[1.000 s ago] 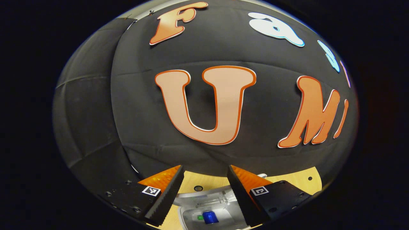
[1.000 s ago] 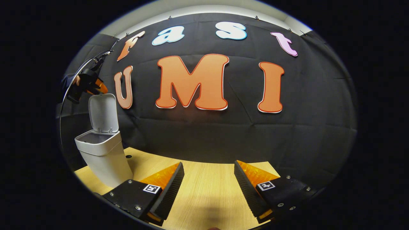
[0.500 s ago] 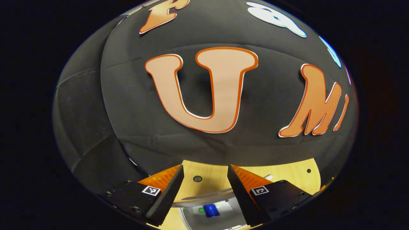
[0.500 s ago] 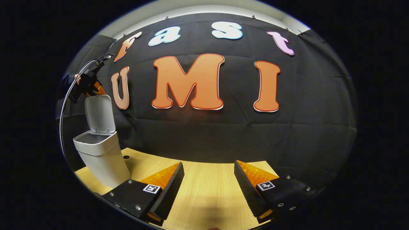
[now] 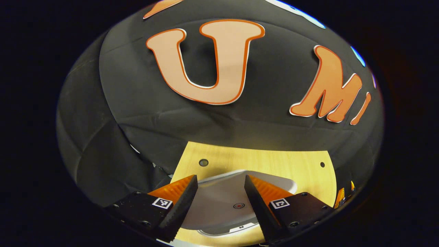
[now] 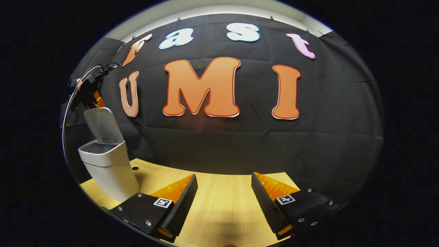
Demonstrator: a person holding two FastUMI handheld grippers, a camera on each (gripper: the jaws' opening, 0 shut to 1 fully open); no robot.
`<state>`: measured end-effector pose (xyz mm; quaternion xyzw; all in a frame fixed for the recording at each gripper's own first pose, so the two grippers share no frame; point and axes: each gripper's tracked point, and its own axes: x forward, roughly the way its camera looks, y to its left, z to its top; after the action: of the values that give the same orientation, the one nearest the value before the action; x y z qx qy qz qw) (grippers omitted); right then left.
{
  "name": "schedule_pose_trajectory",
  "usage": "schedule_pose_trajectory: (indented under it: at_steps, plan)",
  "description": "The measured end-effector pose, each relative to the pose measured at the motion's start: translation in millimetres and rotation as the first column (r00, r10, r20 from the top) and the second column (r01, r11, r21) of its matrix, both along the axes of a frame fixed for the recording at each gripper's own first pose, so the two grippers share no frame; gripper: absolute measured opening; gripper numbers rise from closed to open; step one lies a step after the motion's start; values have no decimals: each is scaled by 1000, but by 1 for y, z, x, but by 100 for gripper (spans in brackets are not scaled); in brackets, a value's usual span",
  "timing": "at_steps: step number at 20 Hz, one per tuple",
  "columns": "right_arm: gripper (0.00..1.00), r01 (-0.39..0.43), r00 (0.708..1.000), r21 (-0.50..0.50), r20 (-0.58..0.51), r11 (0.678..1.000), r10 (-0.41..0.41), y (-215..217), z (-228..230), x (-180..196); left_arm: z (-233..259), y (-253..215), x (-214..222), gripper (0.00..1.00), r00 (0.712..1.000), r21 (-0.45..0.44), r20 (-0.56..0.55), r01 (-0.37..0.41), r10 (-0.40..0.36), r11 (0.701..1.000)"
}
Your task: Press the lid of the desktop garbage bin to open it, pick up the crumpled paper on the desktop and throw it into the bin, then pick up the pop can on the desktop and drop it into the bin, and finally close the garbage bin lid.
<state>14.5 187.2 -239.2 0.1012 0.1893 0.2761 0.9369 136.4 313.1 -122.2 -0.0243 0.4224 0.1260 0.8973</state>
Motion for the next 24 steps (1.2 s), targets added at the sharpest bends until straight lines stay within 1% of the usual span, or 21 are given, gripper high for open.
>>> schedule_pose_trajectory:
  at_steps: [2, 4, 7, 11, 13, 17, 19, 21, 23, 24]
  plan:
    - [94, -5, 1000, 7, -7, 1000, 5, 2, 0, -2, -11, -8, -18, 88, 998, -32, -61, -4, 2, 999]
    - [93, -9, 1000, 6, -7, 1000, 9, 3, -1, -3, -24, -14, -43, 89, 989, -59, -148, 2, -11, 998]
    - [94, -13, 1000, 4, -5, 1000, 13, 4, -2, -5, -46, -26, -59, 90, 978, -92, -209, -8, -11, 996]
    - [93, -19, 1000, 7, -9, 1000, 19, 5, -3, -6, -66, -37, -82, 90, 968, -145, -250, -22, -15, 989]
    - [93, -24, 1000, 8, -9, 1000, 24, 7, -3, -7, -74, -37, -90, 93, 962, -143, -273, -23, -17, 989]
    - [93, -37, 999, 10, -16, 999, 37, 9, -4, -11, -87, -42, -103, 93, 948, -149, -316, -20, -28, 989]
    - [94, -41, 999, 10, -15, 999, 41, 10, -4, -11, -94, -40, -110, 93, 942, -127, -333, -3, -40, 992]
    - [94, -46, 999, 4, -9, 999, 47, 11, -5, -12, -101, -42, -116, 93, 929, -111, -368, 3, -44, 994]
    - [94, -52, 999, 1, -12, 999, 52, 10, -5, -13, -101, -41, -110, 93, 935, -99, -353, 6, -41, 995]
    - [94, -54, 998, 1, -12, 999, 54, 10, -5, -13, -103, -42, -113, 93, 932, -101, -361, -3, -34, 995]
